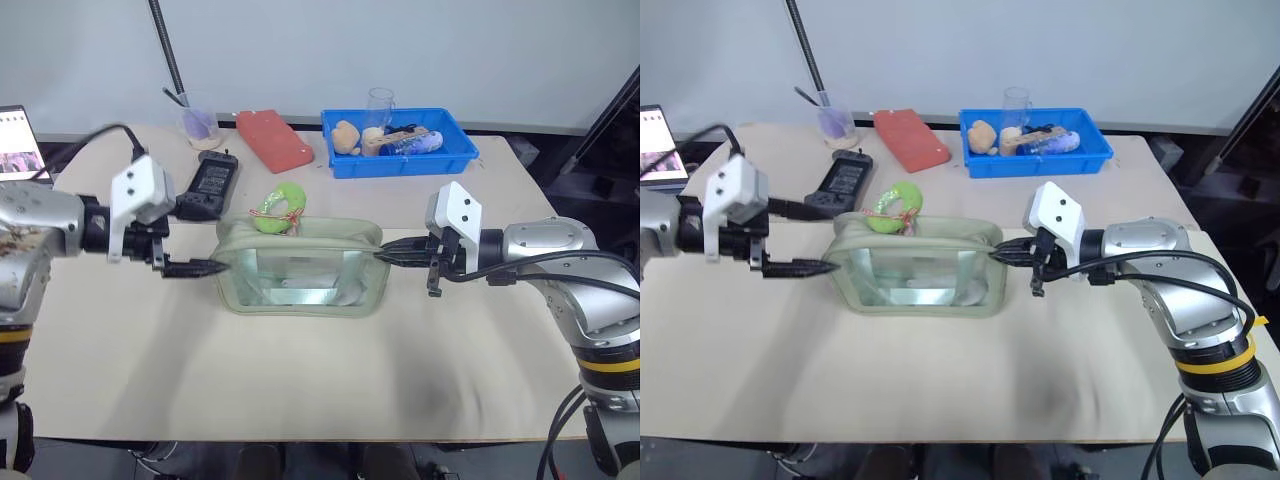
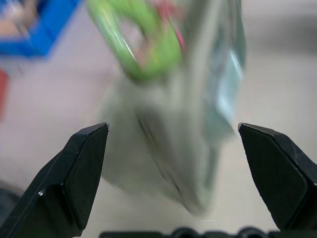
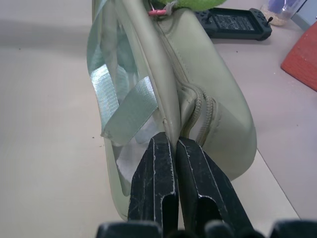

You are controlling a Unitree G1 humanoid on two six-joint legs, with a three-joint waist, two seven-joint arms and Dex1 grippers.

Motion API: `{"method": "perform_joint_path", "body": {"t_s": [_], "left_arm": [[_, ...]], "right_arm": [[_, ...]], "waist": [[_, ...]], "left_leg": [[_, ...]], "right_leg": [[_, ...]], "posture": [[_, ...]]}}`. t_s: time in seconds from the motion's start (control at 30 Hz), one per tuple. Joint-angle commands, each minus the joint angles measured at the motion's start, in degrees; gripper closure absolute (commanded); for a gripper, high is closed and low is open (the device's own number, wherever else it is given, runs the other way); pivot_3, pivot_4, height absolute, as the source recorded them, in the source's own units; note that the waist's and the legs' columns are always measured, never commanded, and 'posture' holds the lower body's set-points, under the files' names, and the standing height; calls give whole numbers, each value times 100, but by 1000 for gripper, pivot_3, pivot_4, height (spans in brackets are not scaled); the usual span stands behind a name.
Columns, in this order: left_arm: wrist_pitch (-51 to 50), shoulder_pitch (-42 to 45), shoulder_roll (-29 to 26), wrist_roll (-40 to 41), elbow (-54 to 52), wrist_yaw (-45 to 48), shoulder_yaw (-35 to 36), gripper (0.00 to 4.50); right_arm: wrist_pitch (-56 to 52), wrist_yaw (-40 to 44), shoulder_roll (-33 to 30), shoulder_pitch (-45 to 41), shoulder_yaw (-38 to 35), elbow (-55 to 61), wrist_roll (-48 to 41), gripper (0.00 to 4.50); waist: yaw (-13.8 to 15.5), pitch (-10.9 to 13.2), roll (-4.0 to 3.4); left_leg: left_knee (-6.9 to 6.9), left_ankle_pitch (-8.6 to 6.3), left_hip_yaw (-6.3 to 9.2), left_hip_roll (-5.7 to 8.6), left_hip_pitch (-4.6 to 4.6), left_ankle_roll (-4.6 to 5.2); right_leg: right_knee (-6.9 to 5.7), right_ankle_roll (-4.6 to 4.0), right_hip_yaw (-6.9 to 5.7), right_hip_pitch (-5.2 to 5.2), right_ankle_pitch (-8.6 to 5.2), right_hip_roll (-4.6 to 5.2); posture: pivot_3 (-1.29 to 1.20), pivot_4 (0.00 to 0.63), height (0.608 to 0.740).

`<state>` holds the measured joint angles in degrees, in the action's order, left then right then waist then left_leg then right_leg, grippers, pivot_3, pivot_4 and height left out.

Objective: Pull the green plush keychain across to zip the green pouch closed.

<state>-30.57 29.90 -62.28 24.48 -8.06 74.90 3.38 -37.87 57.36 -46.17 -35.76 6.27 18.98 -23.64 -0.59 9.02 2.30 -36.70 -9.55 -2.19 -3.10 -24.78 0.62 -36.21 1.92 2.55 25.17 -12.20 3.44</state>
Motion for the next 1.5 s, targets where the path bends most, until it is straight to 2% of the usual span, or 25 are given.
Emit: {"method": "perform_joint_path", "body": {"t_s": [0.03, 0.17, 0.27, 0.3, 0.37, 0.4, 0.43, 0.5, 0.7, 0.8, 0.87, 1.13, 1.37, 1.5], "left_arm": [[451, -245, 41, -282, -294, -241, 54, 37], [666, -306, 215, -432, -188, -389, -6, 1317], [756, -292, 244, -492, -109, -395, -19, 2841], [769, -299, 244, -494, -100, -389, -23, 3160], [805, -311, 245, -509, -90, -381, -38, 4219], [800, -307, 257, -518, -90, -398, -49, 4442], [793, -294, 266, -546, -82, -421, -70, 4442], [791, -290, 269, -597, -77, -427, -114, 4500], [976, -364, 293, -746, -63, -416, -197, 4500], [1036, -397, 281, -776, -67, -385, -232, 4500], [1056, -404, 292, -806, -50, -404, -242, 4500], [1105, -498, 252, -895, -101, -372, -279, 4500], [1030, -505, 239, -884, -162, -388, -269, 4500], [981, -544, 249, -859, -222, -403, -254, 4500]], "right_arm": [[32, 13, 25, -124, -108, 121, -67, 4500], [59, 64, 5, -135, -82, 89, -49, 4500], [63, 98, 4, -150, -67, 70, -45, 4500], [65, 115, -2, -149, -66, 65, -42, 4500], [42, 155, -15, -148, -74, 68, -53, 4500], [14, 180, -28, -150, -83, 73, -69, 4500], [-18, 194, -39, -158, -92, 79, -84, 4500], [-130, 321, -110, -207, -104, 87, -173, 3682], [-400, 833, -333, -733, -425, -525, -588, 1665], [-552, 790, -127, -1229, -551, -1137, -776, 579], [-569, 586, 206, -1611, -529, -1482, -788, 47], [-1009, -607, 2034, -3124, 34, -2895, -291, 47], [-1805, -730, 2775, -3427, 31, -3594, -456, 47], [-1711, -833, 2923, -3233, 241, -3612, -225, 47]], "waist": [[15, 0, 0], [31, 0, 0], [26, 0, 0], [25, 0, 0], [22, 0, 0], [20, 0, 0], [16, 0, 0], [13, 0, 0], [16, 0, -1], [12, 0, -1], [-8, 0, -1], [-28, 0, -8], [11, 0, -8], [-4, 0, -9]], "left_leg": [[0, 0, 0, 0, 0, 0], [0, 0, -1, 0, 0, -1], [0, 0, -1, 0, -1, 0], [0, 0, -1, 0, -1, 0], [0, 0, -1, 0, 0, 0], [0, 0, -1, 0, 0, 0], [0, 0, -1, 0, 0, 0], [0, 0, -1, 0, 0, 0], [0, 0, -2, 0, 1, 0], [0, 0, -2, 1, 1, 0], [0, 0, -3, 0, 4, 0], [3, 0, -5, -3, 5, 0], [3, 0, -3, 1, -7, 0], [3, 0, 0, -1, -6, 0]], "right_leg": [[2, -1, 0, 0, 0, 0], [2, -1, 0, 0, 1, 1], [2, -2, 0, 2, 1, 0], [2, -2, 0, 2, 1, 0], [2, -2, 0, 2, 1, 0], [2, -2, 0, 2, 1, 0], [2, -2, 0, 2, 1, 0], [1, -2, 0, 1, 1, 0], [2, -2, 0, 1, 1, 1], [3, -4, 0, 0, 2, 2], [1, -5, 0, 0, 3, 2], [-11, -36, -1, 7, 21, -2], [-2, -36, -3, 4, 22, 2], [-11, -32, -6, 7, 24, -1]], "posture": [[0, 150, 740], [0, 150, 740], [0, 150, 740], [0, 150, 740], [0, 150, 740], [0, 150, 740], [0, 150, 740], [0, 150, 740], [0, 150, 740], [0, 150, 740], [0, 150, 740], [0, 150, 740], [0, 150, 740], [0, 150, 740]]}}
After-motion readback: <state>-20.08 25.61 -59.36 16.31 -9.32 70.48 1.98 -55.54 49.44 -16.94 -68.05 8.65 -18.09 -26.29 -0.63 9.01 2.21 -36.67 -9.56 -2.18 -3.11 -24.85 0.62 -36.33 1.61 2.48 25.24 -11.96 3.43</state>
